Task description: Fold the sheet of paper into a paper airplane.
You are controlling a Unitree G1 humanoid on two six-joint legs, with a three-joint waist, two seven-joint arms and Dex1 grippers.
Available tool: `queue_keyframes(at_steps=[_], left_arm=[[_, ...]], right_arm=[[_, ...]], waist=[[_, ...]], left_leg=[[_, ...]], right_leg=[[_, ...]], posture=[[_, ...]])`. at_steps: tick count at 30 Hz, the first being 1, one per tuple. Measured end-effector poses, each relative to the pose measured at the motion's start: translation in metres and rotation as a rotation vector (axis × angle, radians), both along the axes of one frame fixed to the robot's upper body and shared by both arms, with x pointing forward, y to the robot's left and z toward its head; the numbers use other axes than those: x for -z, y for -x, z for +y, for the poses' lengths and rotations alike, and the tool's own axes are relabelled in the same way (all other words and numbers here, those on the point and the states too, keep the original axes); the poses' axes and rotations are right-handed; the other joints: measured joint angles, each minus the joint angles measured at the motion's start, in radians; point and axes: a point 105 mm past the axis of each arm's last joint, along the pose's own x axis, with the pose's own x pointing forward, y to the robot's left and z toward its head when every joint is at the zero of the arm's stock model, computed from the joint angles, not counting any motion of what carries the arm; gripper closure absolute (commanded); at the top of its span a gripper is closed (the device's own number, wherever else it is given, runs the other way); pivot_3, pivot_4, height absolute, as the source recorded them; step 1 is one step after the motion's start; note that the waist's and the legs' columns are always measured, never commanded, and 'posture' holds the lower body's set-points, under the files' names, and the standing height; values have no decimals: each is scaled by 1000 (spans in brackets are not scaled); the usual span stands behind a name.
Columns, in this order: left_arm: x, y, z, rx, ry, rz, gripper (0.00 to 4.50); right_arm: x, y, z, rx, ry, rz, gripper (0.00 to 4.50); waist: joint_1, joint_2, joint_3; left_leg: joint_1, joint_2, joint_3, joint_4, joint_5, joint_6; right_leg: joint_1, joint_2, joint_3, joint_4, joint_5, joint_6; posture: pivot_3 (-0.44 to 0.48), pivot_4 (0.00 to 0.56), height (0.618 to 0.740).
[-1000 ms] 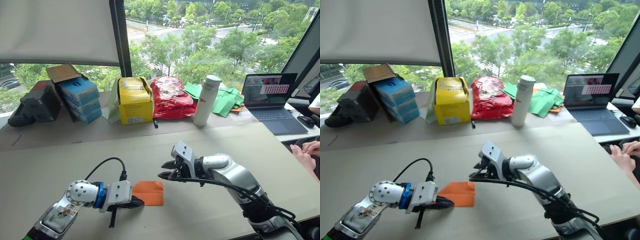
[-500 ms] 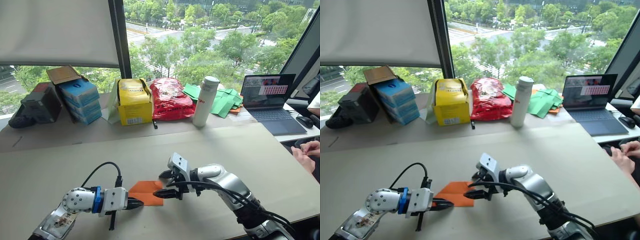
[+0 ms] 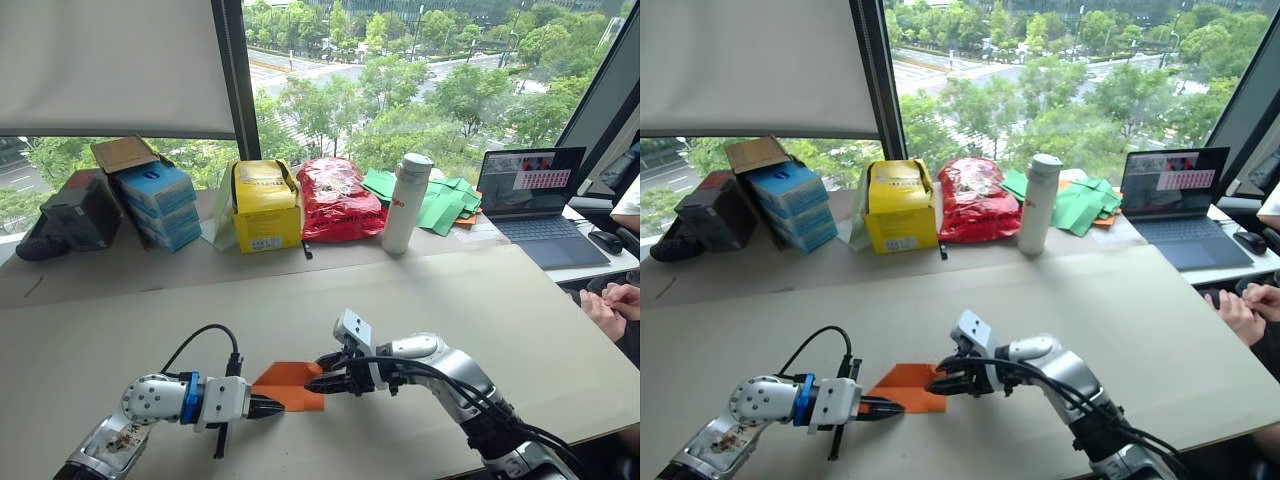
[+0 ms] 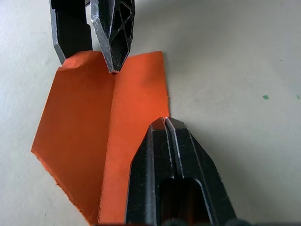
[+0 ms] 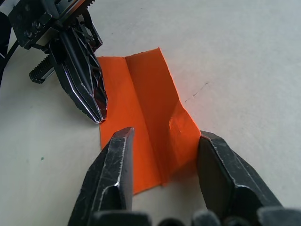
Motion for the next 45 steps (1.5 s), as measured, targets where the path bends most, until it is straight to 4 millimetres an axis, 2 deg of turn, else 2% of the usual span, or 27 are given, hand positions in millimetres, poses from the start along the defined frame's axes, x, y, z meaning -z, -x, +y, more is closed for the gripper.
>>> queue_keyframes(at_steps=[3,12,20,25,28,34,39,45], left_arm=[[0,-1,2,1,6,1,4500],[0,-1,2,-1,9,3,4500],[0,-3,4,-27,20,38,4500],[-2,-7,11,-72,26,77,4500],[-6,-13,20,-110,7,100,4500],[-12,-17,33,-195,5,181,4500],[-26,-13,40,-252,14,261,4500],[-75,-18,30,-254,130,270,4500]], right_arm=[[-3,-1,1,12,-21,7,4470],[-3,0,-1,16,-36,-15,4470],[-3,21,-1,-143,-35,-395,4470],[5,22,-2,-210,-5,-589,4470],[16,22,-1,-266,46,-637,4470],[18,19,0,-307,97,-657,4470],[16,19,1,-298,113,-629,4470],[15,19,1,-297,131,-611,4470]], waist=[[0,0,0],[1,0,0],[1,0,0],[1,0,0],[1,0,0],[0,0,0],[1,-2,1],[1,-4,2]], left_leg=[[0,0,0,0,0,-1],[0,0,0,0,0,0],[1,0,1,0,0,-1],[4,0,1,0,0,-1],[4,0,1,0,0,-1],[7,1,1,0,0,0],[7,2,1,0,0,0],[7,2,0,0,0,-1]], right_leg=[[0,0,0,1,0,0],[0,0,0,1,0,0],[1,2,-3,1,-1,1],[2,3,-3,1,-1,1],[2,3,-3,1,-1,1],[5,3,-3,1,-1,1],[5,3,-2,1,-1,1],[6,3,-2,1,-1,1]], posture=[[0,150,740],[0,150,740],[0,150,740],[0,150,740],[0,150,740],[0,150,740],[0,150,740],[0,150,740]])
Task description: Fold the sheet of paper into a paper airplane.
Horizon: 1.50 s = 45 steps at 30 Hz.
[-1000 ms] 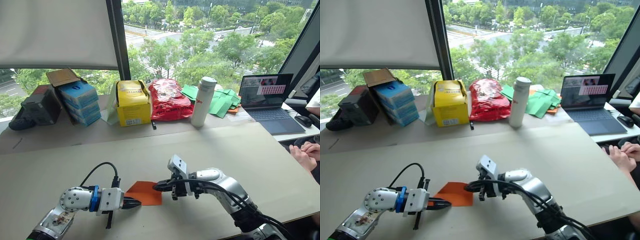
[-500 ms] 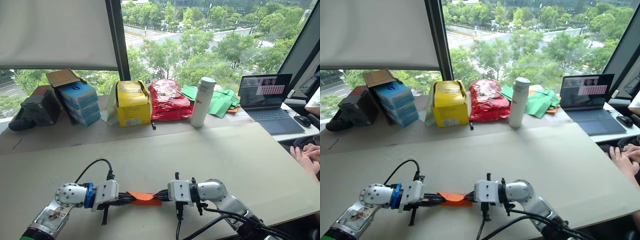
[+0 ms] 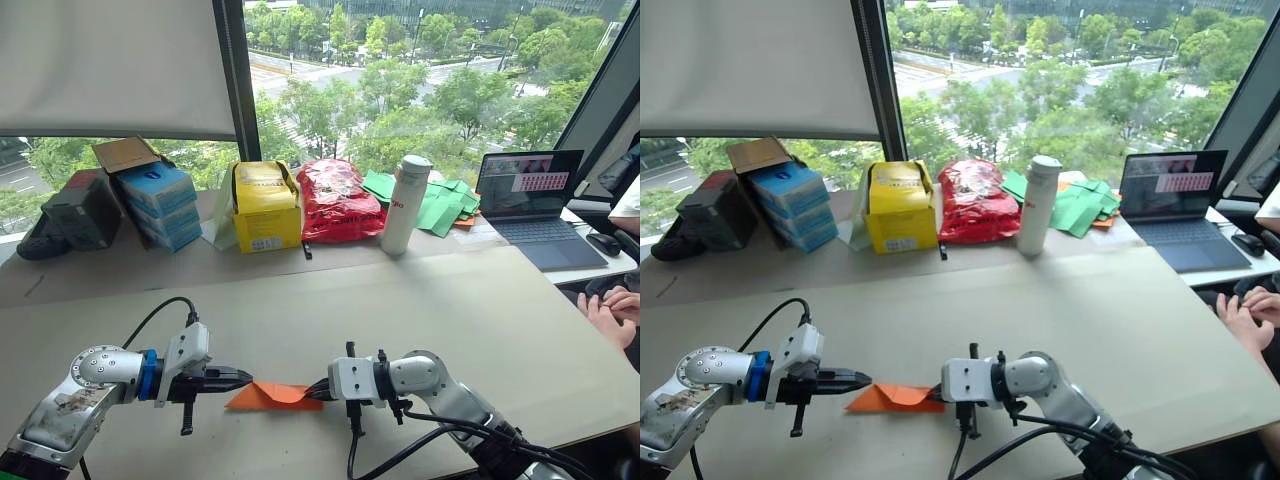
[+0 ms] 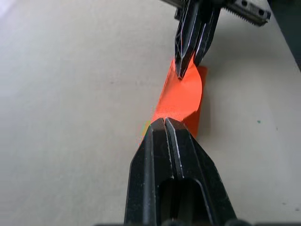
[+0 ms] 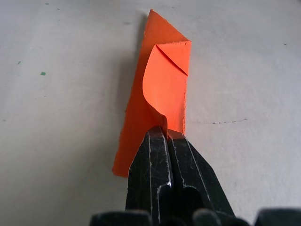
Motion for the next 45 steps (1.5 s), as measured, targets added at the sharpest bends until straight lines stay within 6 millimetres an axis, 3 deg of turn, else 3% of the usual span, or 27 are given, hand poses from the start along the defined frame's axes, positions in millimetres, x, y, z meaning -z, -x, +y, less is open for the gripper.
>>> queue_keyframes(at_steps=[4,11,22,25,31,37,41,45], left_arm=[[-9,-3,-22,18,36,-13,4500],[17,2,-47,57,-7,38,4500],[54,4,-26,48,-187,56,4500],[55,3,-24,64,-196,24,4500],[57,4,-26,79,-185,-2,4500],[55,6,-27,85,-181,-12,4500],[55,6,-27,79,-183,-7,4500],[54,6,-27,78,-184,-5,4500]], right_arm=[[-2,0,0,-6,20,-13,4470],[-2,1,2,-6,31,-21,4470],[-4,1,3,1,47,-22,4470],[-5,1,3,0,59,-35,3714],[-14,-7,1,41,57,-43,1605],[-27,-1,-3,63,0,191,1605],[-54,-1,5,41,-110,272,2745],[-52,-3,12,58,-118,303,4110]], waist=[[1,0,0],[-1,0,0],[1,0,0],[1,0,0],[2,0,0],[3,0,1],[3,1,1],[3,1,1]], left_leg=[[0,-1,0,0,0,0],[0,-1,-1,0,0,0],[-1,-1,-1,-1,0,0],[0,0,-1,-1,0,0],[-2,0,-1,-1,-1,1],[-9,-1,-2,-1,-2,3],[-10,-1,-2,-1,-2,3],[-10,-1,-1,-2,-2,3]], right_leg=[[1,0,0,0,0,0],[1,0,3,-1,0,0],[0,0,2,-1,0,0],[1,-1,2,-1,0,0],[1,-1,2,-4,0,0],[-5,-2,1,-7,1,0],[-5,-2,1,-7,1,0],[-6,-2,1,-7,1,0]], posture=[[0,150,740],[0,150,740],[0,150,740],[0,150,740],[0,150,740],[0,150,740],[0,150,740],[0,150,740]])
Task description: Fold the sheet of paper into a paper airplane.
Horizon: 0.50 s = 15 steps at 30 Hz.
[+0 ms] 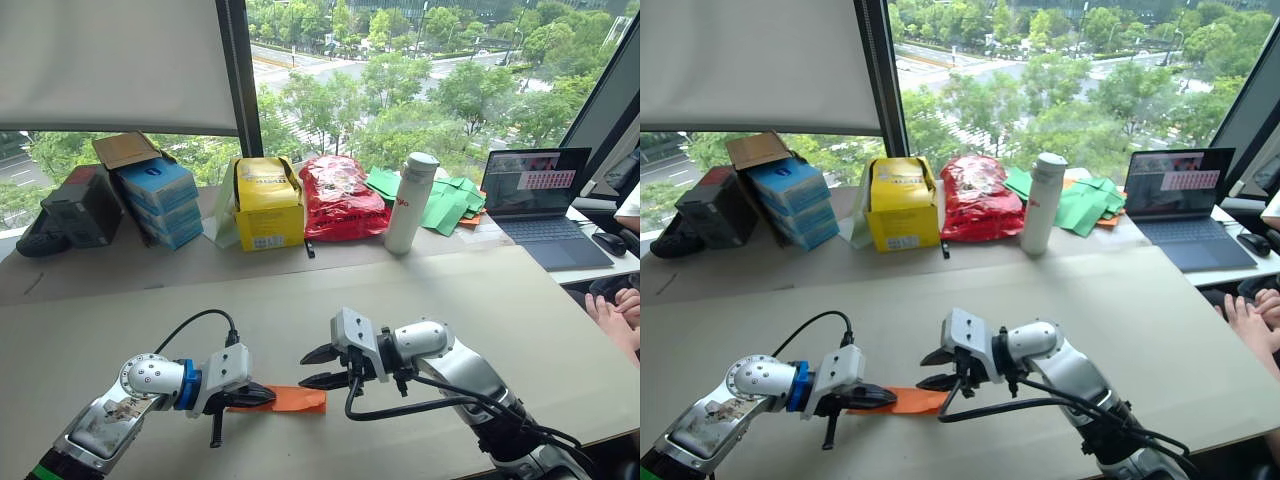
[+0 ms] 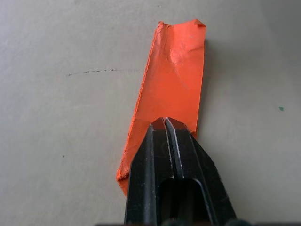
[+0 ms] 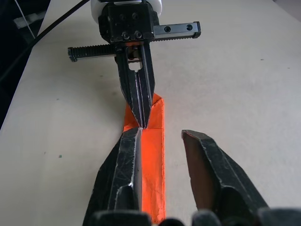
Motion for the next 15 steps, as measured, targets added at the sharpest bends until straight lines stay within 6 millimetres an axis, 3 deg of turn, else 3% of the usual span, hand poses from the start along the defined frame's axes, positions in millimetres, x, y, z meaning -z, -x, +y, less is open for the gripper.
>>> queue_keyframes(at_steps=[1,6,10,15], left_arm=[[0,0,0,0,0,0,4500],[0,0,0,-3,2,-2,4500],[0,0,-1,-4,8,-3,4500],[1,0,-1,-9,9,-5,4500]], right_arm=[[3,1,4,-5,4,6,4459],[20,-6,24,0,83,-23,4484],[36,-9,21,16,165,-29,4484],[36,-10,19,23,211,-23,4484]], waist=[[0,0,0],[-2,0,0],[-1,0,0],[-2,0,0]], left_leg=[[0,0,0,0,0,0],[0,0,0,0,1,-1],[0,-1,0,0,1,-2],[0,-1,0,0,1,-2]], right_leg=[[0,0,0,0,0,0],[-1,0,0,1,0,0],[-1,0,0,1,0,0],[0,0,-1,1,0,0]], posture=[[0,150,740],[0,150,740],[0,150,740],[0,150,740]])
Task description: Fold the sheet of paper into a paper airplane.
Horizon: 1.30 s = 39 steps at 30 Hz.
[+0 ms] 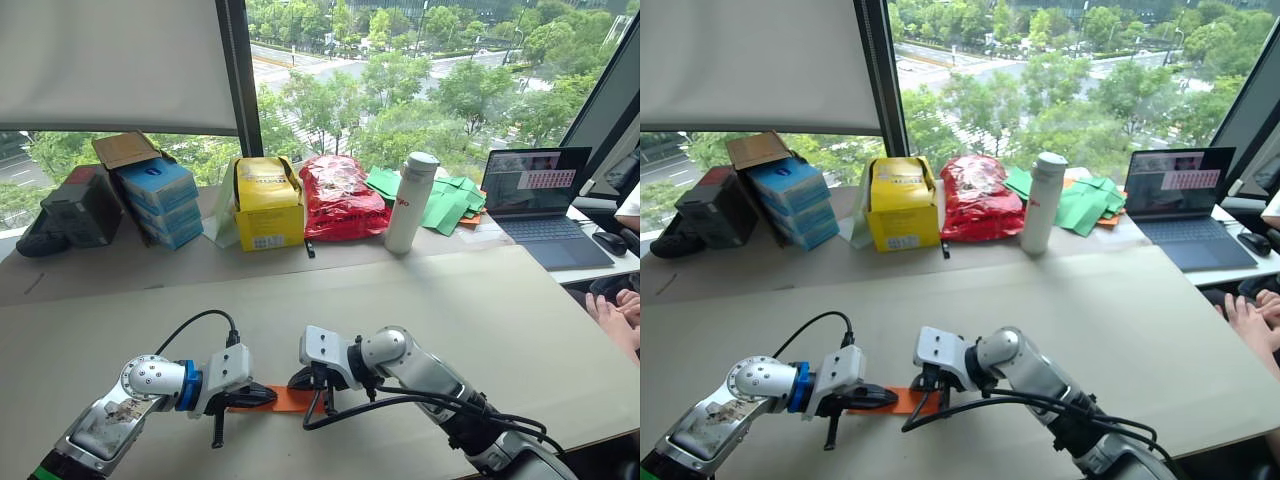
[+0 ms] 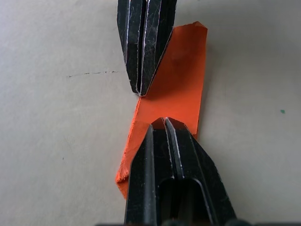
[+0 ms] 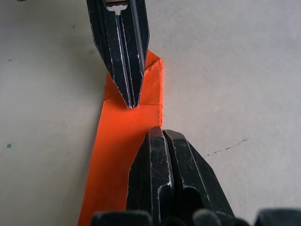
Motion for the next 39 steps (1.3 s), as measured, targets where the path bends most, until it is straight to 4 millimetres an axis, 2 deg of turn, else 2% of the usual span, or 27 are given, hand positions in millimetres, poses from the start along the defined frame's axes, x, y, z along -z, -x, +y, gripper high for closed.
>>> queue_keyframes(at_steps=[8,29,36,39], left_arm=[[1,1,0,-2,5,-8,4500],[0,-1,0,-9,-1,6,4500],[-1,-1,0,-12,-6,11,4500],[0,-1,0,-8,-7,0,4500]], right_arm=[[1,0,-6,9,35,-7,4484],[-1,11,-54,27,156,-142,4484],[-3,12,-60,44,180,-141,4484],[-6,6,-64,77,171,-142,4484]], waist=[[1,0,0],[30,3,-2],[30,3,-2],[30,3,-2]], left_leg=[[1,0,0,0,0,1],[2,-2,0,2,-3,5],[2,-2,0,2,-3,5],[2,-2,0,2,-3,5]], right_leg=[[1,0,0,-1,0,0],[3,-2,-2,-6,2,4],[6,-3,-2,-6,2,4],[6,-3,-2,-6,2,4]], posture=[[0,150,740],[0,150,740],[0,150,740],[0,150,740]])
